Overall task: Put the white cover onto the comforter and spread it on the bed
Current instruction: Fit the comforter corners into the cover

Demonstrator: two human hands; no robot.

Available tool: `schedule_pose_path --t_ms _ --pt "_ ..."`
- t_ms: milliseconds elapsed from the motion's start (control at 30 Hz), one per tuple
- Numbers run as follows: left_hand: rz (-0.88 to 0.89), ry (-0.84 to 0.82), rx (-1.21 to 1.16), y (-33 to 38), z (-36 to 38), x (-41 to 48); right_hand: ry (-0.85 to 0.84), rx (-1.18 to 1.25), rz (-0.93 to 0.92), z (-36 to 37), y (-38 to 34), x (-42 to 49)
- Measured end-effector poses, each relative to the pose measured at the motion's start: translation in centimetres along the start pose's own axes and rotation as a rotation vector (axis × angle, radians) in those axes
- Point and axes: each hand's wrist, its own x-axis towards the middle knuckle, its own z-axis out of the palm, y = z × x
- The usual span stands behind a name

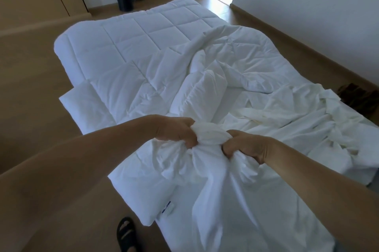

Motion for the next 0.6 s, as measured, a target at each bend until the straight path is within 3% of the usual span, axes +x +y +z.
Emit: schedule_pose_path --t_ms 133,267,367,433,600 --pt "0.07 -0.01 -0.267 -0.8 0.3 0.6 0.002 0.118 -0.03 -0.9 -0.3 -0.1" --pt "0.038 0.006 -0.313 -1.0 0.9 0.6 -0.087 0.157 0.043 -2.0 -1.3 -1.1" --pt "-0.055 -0.044 -0.295 -1.2 1.2 0.4 -0.206 -0.158 0.076 -1.8 -1.9 -2.0" --pt "-0.153 -0.118 -0.268 -0.7 1.0 -0.1 -0.184 -0.37 0.118 -1.2 -1.9 -2.1" --pt "-0.143 -0.1 0.169 0.6 0.3 -0.5 -0.018 -0.606 0.078 0.4 -1.4 -1.1"
